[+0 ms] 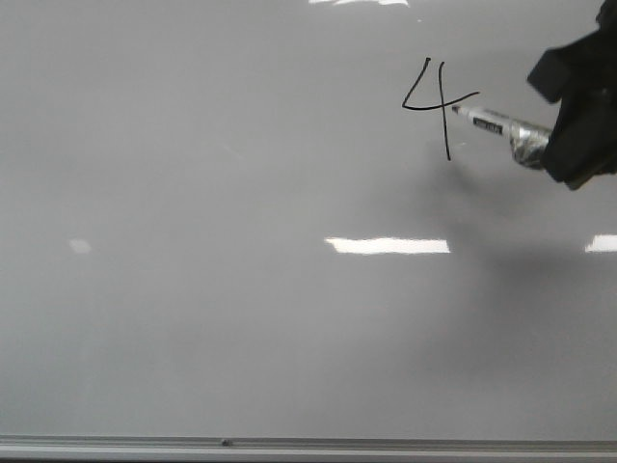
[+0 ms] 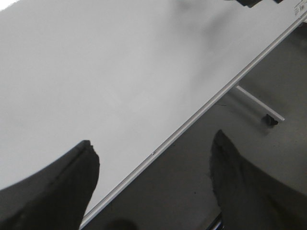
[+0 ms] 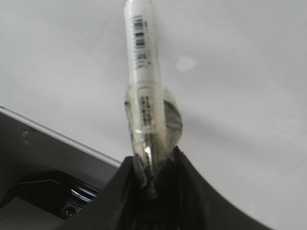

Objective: Write number 4 on whiteboard

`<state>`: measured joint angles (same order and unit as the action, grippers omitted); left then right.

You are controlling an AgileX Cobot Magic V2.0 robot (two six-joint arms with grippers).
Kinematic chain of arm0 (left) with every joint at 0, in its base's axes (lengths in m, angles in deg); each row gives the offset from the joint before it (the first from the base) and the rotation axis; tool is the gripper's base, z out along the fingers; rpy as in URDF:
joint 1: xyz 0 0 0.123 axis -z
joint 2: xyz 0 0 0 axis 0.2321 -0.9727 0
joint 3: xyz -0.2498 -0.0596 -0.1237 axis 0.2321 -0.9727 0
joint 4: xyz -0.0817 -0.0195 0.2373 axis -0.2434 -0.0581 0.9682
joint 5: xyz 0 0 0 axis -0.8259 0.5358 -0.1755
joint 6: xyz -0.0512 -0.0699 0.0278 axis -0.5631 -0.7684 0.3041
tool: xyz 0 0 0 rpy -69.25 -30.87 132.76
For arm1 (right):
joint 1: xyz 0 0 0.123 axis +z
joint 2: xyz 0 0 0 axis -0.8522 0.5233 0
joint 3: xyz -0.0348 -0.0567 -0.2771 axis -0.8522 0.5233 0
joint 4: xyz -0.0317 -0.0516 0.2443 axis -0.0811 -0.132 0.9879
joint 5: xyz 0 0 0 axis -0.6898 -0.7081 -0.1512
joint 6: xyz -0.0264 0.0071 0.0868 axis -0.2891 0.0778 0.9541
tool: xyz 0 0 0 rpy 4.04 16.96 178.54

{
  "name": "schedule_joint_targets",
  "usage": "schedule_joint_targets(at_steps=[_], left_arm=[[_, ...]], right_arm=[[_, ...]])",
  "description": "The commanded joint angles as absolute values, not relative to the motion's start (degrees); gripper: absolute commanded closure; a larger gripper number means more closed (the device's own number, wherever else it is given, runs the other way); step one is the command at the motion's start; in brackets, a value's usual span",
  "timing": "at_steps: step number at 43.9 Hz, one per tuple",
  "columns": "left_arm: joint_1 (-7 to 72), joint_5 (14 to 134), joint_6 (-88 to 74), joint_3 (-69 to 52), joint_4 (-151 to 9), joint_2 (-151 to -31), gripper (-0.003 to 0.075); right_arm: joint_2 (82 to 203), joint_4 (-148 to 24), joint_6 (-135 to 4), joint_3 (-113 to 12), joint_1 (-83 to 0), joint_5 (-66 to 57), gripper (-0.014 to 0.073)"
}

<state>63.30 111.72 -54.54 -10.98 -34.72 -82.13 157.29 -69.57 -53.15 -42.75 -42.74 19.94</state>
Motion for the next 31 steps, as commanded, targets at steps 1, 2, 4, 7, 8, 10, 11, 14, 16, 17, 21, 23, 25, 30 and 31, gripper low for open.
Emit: schedule_joint_targets(at_steps=[1,2,4,7,8,10,11,14,16,17,21,23,25,30,31], left_arm=[[63.4,108.0,-55.1,-9.5,-34.2,-81.9,0.024],[63.4,108.0,-55.1,-9.5,-34.2,-81.9,0.024],[63.4,108.0,-55.1,-9.5,-34.2,-81.9,0.024],[63.4,108.0,-55.1,-9.5,-34.2,-81.9,0.024],[63.4,108.0,-55.1,-9.5,-34.2,-81.9,0.024],[63.4,108.0,-55.1,-9.5,-34.2,-81.9,0.024],[63.4,108.0,-55.1,-9.5,-34.2,-81.9,0.024],[63.4,108.0,-55.1,-9.5,-34.2,-81.9,0.024],[63.4,108.0,-55.1,-9.5,-34.2,-81.9,0.024],[63.4,108.0,-55.1,-9.5,-34.2,-81.9,0.024],[63.4,107.8,-55.1,-9.5,-34.2,-81.9,0.024],[63.4,106.8,-55.1,-9.5,-34.2,-81.9,0.024],[63.4,106.0,-55.1,-9.5,-34.2,-81.9,0.024],[63.4,105.1,-54.6,-9.5,-35.7,-82.0,0.024],[63.4,105.1,-53.1,-9.5,-35.7,-82.2,0.024]], right_arm=[[151.0,-68.9,-54.0,-44.7,-41.2,21.1,0.0664],[149.6,-68.9,-54.0,-44.6,-40.7,21.8,0.0664],[147.5,-68.9,-55.2,-44.3,-39.1,23.7,0.0664],[143.8,-68.9,-59.7,-44.2,-36.5,26.5,0.0664],[143.2,-68.9,-61.3,-44.2,-35.7,27.3,0.0664],[140.9,-68.9,-65.3,-44.2,-34.1,28.8,0.0664],[140.2,-68.9,-66.8,-44.2,-33.3,29.5,0.0664],[138.0,-68.3,-70.3,-44.2,-31.6,31.6,0.0664],[137.0,-67.4,-71.6,-44.2,-30.9,32.8,0.0664],[136.5,-66.8,-71.9,-44.2,-30.4,33.6,0.0664],[135.6,-65.8,-72.6,-44.2,-29.3,35.3,0.0664],[135.5,-65.7,-73.8,-44.2,-28.8,36.2,0.0664],[135.5,-65.5,-74.8,-44.2,-28.6,36.7,0.0664],[135.6,-64.6,-77.5,-44.2,-28.1,36.9,0.0664],[135.6,-64.4,-78.2,-44.2,-28.1,36.9,0.0664]])
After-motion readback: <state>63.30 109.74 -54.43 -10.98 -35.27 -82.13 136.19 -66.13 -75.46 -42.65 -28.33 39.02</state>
